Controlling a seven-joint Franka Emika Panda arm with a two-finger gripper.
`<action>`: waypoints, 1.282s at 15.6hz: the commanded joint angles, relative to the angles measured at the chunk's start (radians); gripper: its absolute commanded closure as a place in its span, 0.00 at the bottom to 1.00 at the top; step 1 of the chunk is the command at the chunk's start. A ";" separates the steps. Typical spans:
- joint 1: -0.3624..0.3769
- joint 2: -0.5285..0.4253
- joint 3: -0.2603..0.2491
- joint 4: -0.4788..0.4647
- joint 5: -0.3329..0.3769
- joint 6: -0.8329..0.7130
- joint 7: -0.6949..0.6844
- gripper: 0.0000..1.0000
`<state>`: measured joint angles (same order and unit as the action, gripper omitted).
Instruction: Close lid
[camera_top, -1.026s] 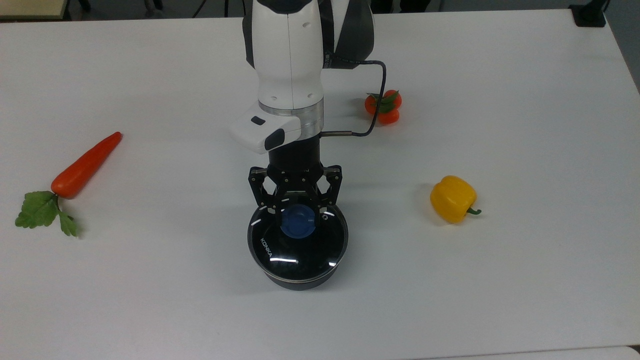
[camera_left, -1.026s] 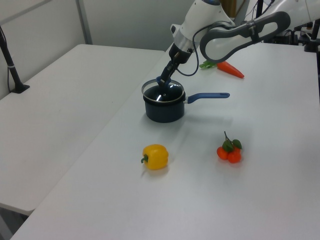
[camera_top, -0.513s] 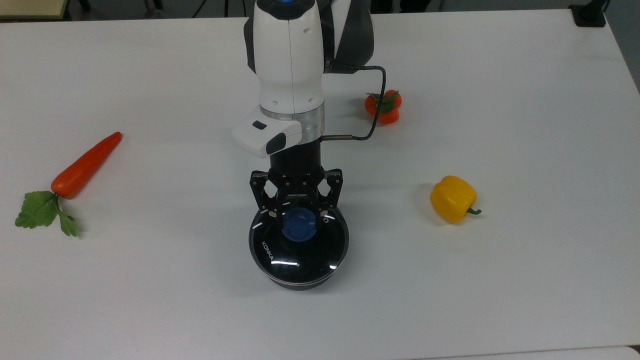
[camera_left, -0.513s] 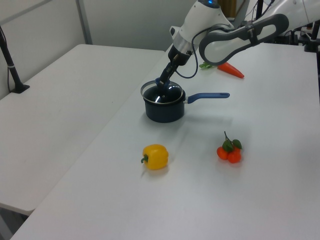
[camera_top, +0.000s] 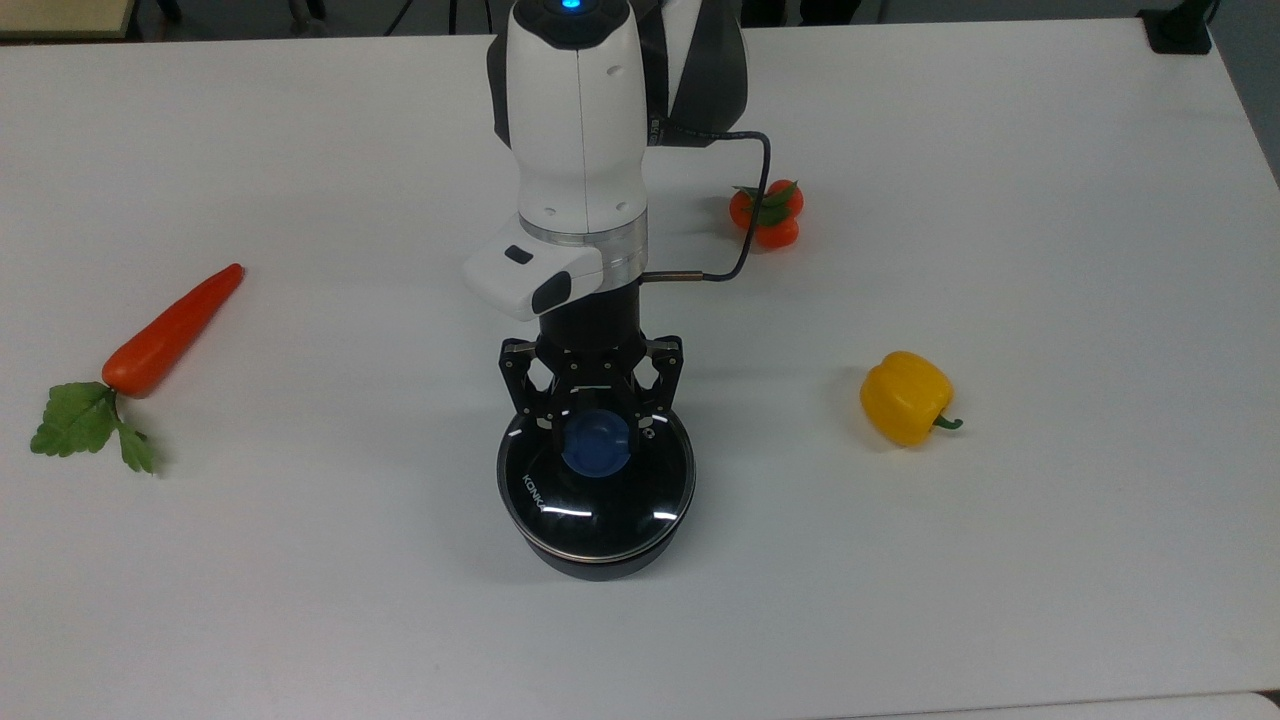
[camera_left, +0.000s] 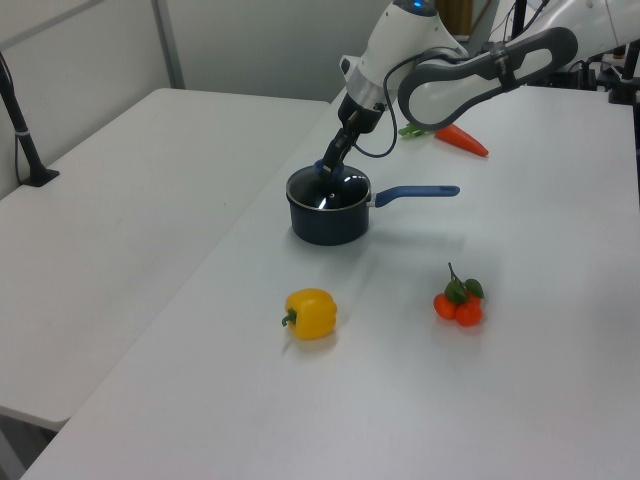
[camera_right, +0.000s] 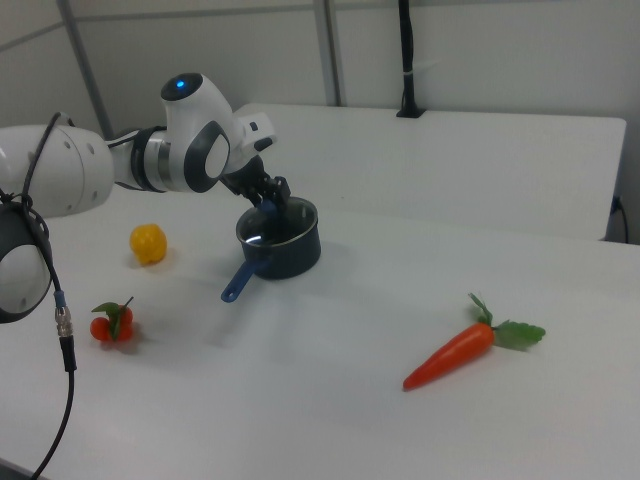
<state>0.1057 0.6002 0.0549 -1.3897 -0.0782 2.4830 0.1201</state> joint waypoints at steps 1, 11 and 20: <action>0.005 -0.014 -0.004 0.020 -0.006 -0.067 -0.013 0.58; 0.006 -0.003 -0.006 0.011 -0.012 -0.052 -0.011 0.04; 0.009 -0.153 -0.007 -0.107 -0.012 -0.075 -0.003 0.00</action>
<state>0.1074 0.5726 0.0547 -1.3800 -0.0786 2.4506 0.1193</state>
